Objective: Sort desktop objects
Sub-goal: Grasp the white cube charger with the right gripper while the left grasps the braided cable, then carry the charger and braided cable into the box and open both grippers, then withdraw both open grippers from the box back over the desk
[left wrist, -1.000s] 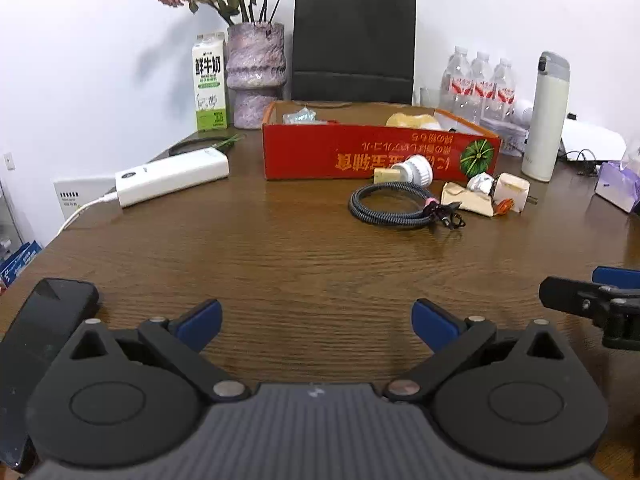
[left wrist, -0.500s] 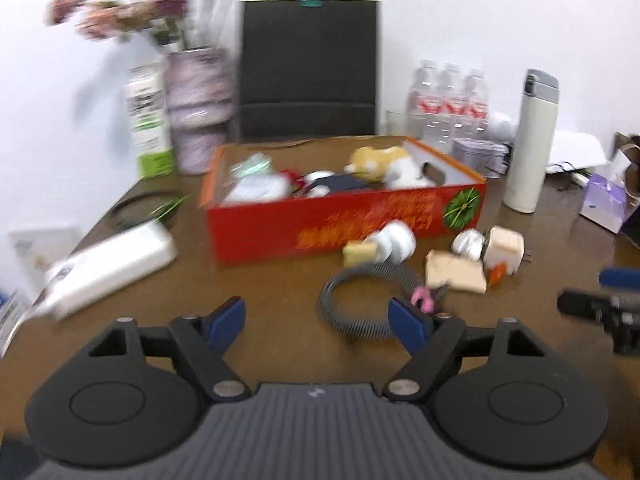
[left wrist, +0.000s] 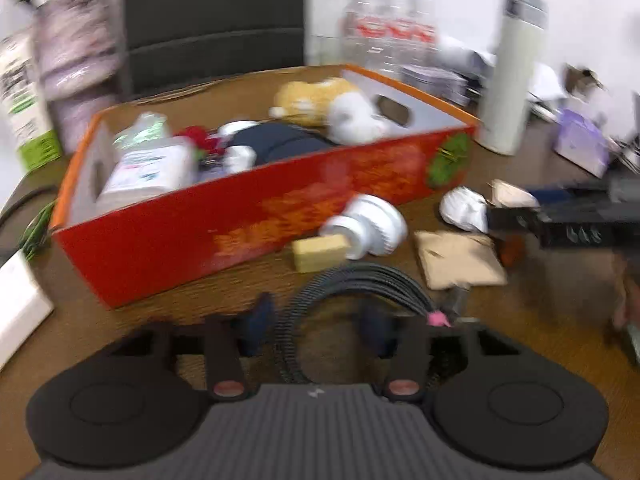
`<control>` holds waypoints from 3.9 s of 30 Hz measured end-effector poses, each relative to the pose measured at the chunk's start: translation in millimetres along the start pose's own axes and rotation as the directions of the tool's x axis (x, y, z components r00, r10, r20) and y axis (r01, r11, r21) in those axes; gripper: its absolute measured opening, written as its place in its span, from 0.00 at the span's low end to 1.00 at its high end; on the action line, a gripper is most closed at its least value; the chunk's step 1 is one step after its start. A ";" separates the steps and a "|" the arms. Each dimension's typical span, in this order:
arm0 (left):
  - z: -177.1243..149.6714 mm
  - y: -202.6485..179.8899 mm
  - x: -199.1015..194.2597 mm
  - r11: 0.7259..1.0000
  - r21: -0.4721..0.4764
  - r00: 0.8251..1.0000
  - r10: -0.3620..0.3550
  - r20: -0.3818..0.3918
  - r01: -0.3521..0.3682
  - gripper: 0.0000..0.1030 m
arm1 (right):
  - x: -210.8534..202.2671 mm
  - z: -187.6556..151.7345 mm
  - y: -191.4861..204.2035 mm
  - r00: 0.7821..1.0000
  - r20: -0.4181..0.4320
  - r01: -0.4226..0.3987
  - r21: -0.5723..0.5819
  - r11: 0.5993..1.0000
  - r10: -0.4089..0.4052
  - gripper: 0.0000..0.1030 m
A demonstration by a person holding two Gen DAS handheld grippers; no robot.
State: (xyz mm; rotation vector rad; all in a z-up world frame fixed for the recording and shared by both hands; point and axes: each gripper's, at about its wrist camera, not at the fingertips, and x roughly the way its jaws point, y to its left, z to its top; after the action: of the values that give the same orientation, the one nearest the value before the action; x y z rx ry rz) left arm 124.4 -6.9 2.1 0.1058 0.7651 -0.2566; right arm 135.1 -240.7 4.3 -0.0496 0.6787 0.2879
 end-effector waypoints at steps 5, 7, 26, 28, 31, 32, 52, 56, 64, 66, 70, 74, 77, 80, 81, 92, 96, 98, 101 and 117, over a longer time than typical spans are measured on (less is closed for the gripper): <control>-18.8 -8.1 -20.9 0.996 -0.079 0.999 0.052 0.016 -0.050 0.11 | -13.6 -10.3 -0.6 1.000 0.003 0.018 0.029 0.999 -0.018 0.50; -31.5 -19.3 -35.5 0.994 -0.087 0.997 0.074 0.023 -0.072 0.11 | -27.7 -18.5 -1.0 0.999 0.016 0.030 0.042 0.999 -0.030 0.50; -97.9 -76.2 -197.2 0.987 -0.145 0.967 0.098 0.234 -0.064 0.10 | -198.3 -96.8 56.1 0.983 0.166 -0.076 0.011 0.997 0.073 0.50; -98.6 -69.9 -200.4 0.984 -0.165 0.965 0.108 0.238 -0.070 0.10 | -206.8 -96.2 55.3 0.982 0.175 -0.075 0.020 0.997 0.071 0.50; -86.0 -56.1 -203.3 0.978 -0.185 0.955 0.144 0.258 -0.098 0.10 | -213.1 -85.4 50.2 0.979 0.193 -0.068 0.039 0.997 0.060 0.50; -72.2 -49.3 -202.0 0.979 -0.175 0.950 0.149 0.273 -0.103 0.10 | -213.4 -78.3 48.9 0.978 0.202 -0.065 0.035 0.997 0.056 0.50; 125.2 56.7 38.4 0.982 -0.012 0.981 0.190 -0.024 -0.191 0.12 | 70.7 150.3 24.5 0.990 -0.140 0.058 0.161 0.985 -0.036 0.50; 117.8 61.2 50.6 0.984 0.004 0.984 0.178 -0.028 -0.178 0.12 | 101.7 138.5 28.6 0.975 -0.209 0.097 0.121 0.988 -0.070 0.51; 129.9 70.6 41.7 0.990 -0.043 0.990 0.133 -0.038 -0.134 0.16 | 100.5 139.7 34.9 0.974 -0.213 0.093 0.069 0.993 -0.076 0.44; 139.0 70.8 31.9 0.991 -0.050 0.992 0.126 -0.025 -0.128 0.21 | 91.1 150.7 35.2 0.979 -0.187 0.094 0.066 0.993 -0.080 0.45; 158.9 69.2 3.0 0.990 -0.065 0.992 0.125 0.009 -0.124 0.40 | 64.5 175.8 38.5 0.988 -0.134 0.087 0.051 0.995 -0.080 0.53; 161.9 61.8 -29.9 0.989 -0.069 0.990 0.135 0.050 -0.131 0.47 | 29.9 186.0 42.7 0.996 -0.070 0.061 0.034 0.998 -0.059 0.61; 149.5 53.5 -49.2 0.986 -0.082 0.987 0.149 0.059 -0.144 0.53 | 7.5 178.8 44.2 0.998 -0.058 0.030 0.033 0.999 -0.028 0.64; 124.3 43.1 -66.9 0.980 -0.121 0.983 0.166 0.081 -0.155 0.72 | -11.9 156.8 46.3 0.999 -0.051 -0.001 0.020 1.000 0.002 0.70; 112.9 39.7 -71.5 0.976 -0.153 0.981 0.173 0.089 -0.158 0.82 | -18.4 145.5 47.7 0.999 -0.041 -0.019 0.016 1.000 0.020 0.72; -68.1 -24.4 -114.8 0.951 -0.231 0.964 0.238 0.122 -0.206 1.00 | -80.1 -31.5 65.5 0.997 0.033 -0.066 -0.127 0.990 0.071 0.82; -107.4 -44.9 -124.0 0.931 -0.246 0.953 0.295 0.065 -0.271 1.00 | -97.3 -74.4 63.1 0.997 0.013 -0.072 -0.130 0.989 0.074 0.82; -122.7 -48.3 -132.2 0.924 -0.305 0.966 0.254 0.043 -0.229 1.00 | -109.9 -88.9 56.7 0.997 0.012 -0.075 -0.068 0.995 0.076 0.83; -135.6 -52.9 -140.5 0.913 -0.334 0.966 0.257 0.024 -0.234 1.00 | -129.0 -106.5 48.7 0.996 0.031 -0.079 -0.012 0.997 0.079 0.88; -148.3 -72.2 -139.1 0.922 -0.260 0.951 0.307 0.040 -0.286 1.00 | -147.9 -132.1 29.6 0.986 0.057 -0.162 0.127 0.979 0.156 0.87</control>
State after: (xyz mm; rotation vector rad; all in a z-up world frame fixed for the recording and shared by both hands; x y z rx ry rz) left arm -90.6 -22.2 -7.7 -0.0300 0.6853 0.1264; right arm -63.5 -267.0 -4.6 0.1372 0.6542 0.3964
